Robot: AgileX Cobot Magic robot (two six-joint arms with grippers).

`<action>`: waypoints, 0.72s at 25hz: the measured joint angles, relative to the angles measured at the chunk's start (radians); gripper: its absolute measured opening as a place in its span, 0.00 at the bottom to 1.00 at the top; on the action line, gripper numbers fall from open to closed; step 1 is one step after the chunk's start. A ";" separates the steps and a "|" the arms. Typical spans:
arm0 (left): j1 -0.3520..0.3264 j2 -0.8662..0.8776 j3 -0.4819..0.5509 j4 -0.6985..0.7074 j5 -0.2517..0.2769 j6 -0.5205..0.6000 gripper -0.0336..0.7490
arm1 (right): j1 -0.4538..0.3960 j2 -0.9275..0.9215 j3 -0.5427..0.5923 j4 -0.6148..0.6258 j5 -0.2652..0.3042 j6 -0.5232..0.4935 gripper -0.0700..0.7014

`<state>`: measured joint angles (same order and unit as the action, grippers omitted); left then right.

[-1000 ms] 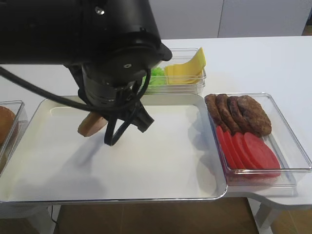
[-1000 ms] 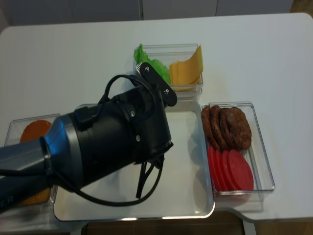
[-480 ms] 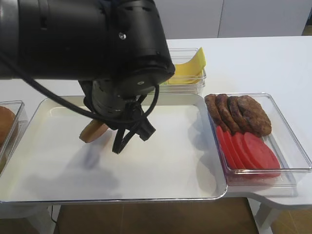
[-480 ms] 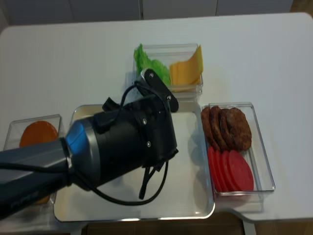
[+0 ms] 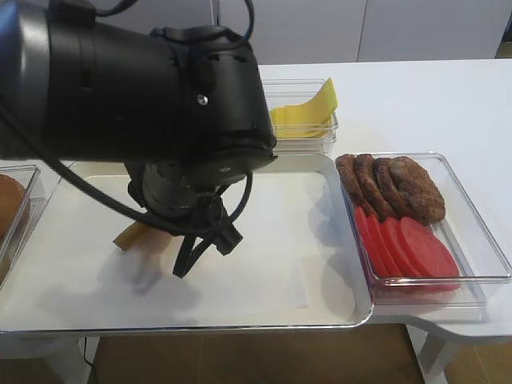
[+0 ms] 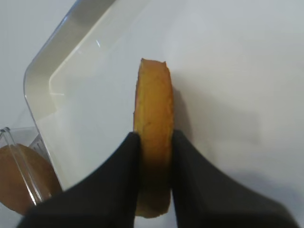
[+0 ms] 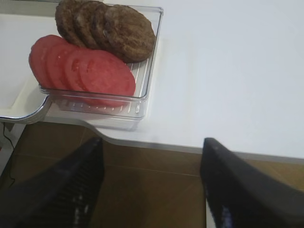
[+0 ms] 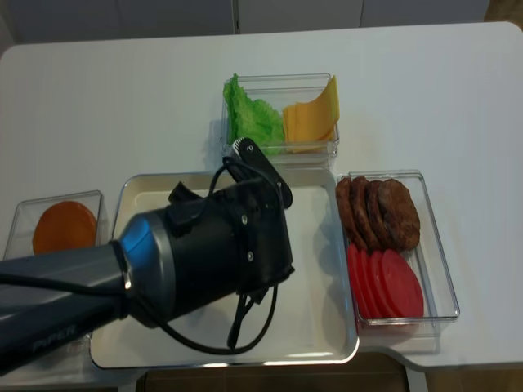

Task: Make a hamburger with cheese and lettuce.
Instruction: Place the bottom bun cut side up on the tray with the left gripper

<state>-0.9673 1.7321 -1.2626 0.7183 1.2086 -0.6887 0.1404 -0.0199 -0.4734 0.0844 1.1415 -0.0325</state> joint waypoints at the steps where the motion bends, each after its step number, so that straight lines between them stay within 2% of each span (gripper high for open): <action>1: 0.000 0.000 0.004 0.003 0.000 -0.002 0.21 | 0.000 0.000 0.000 0.000 0.000 0.000 0.71; 18: 0.002 0.000 0.007 0.022 0.002 -0.054 0.21 | 0.000 0.000 0.000 0.000 0.000 0.000 0.71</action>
<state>-0.9655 1.7321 -1.2557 0.7407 1.2104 -0.7430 0.1404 -0.0199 -0.4734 0.0844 1.1415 -0.0325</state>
